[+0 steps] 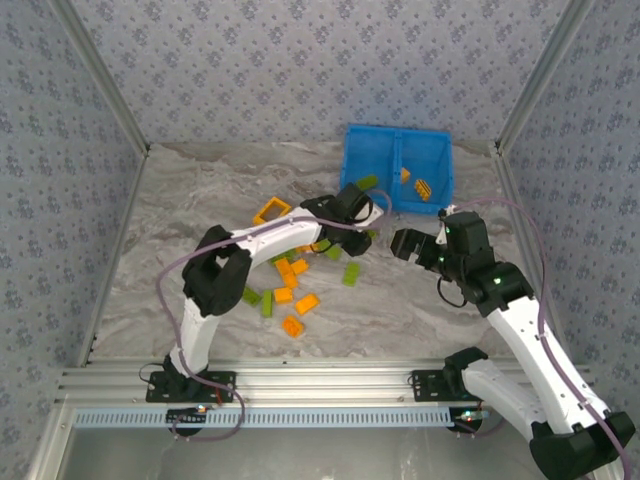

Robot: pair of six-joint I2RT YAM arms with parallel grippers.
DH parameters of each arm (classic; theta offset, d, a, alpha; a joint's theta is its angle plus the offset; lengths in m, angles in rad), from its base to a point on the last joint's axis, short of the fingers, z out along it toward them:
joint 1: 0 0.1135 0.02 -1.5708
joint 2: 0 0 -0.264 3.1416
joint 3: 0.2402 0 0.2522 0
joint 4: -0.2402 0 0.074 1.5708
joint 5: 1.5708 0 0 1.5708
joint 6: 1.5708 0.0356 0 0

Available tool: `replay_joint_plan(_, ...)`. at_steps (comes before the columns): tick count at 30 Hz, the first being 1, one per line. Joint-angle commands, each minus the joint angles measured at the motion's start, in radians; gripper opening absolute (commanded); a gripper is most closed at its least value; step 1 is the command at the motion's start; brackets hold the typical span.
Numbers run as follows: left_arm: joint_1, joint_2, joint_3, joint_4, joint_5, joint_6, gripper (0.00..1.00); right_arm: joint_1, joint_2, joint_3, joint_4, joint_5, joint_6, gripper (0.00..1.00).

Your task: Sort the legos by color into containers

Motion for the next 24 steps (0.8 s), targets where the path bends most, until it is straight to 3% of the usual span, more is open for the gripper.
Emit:
replay_joint_plan(1,0.005,-0.039,0.101,0.054,-0.095,0.001,0.29,0.001,-0.02,0.005,-0.007,0.009,0.024,1.0)
replay_joint_plan(16,0.083,0.474,0.797,0.023,-0.255,-0.003,0.27,-0.005,-0.054,-0.002,-0.042,0.008,0.026,1.0)
replay_joint_plan(20,0.09,0.546,0.868,0.03,-0.26,-0.028,0.28,-0.004,-0.06,-0.016,-0.041,0.005,0.053,1.0)
replay_joint_plan(24,0.09,0.569,0.899,0.02,-0.247,-0.05,0.39,-0.005,-0.062,-0.023,-0.032,-0.002,0.06,1.0)
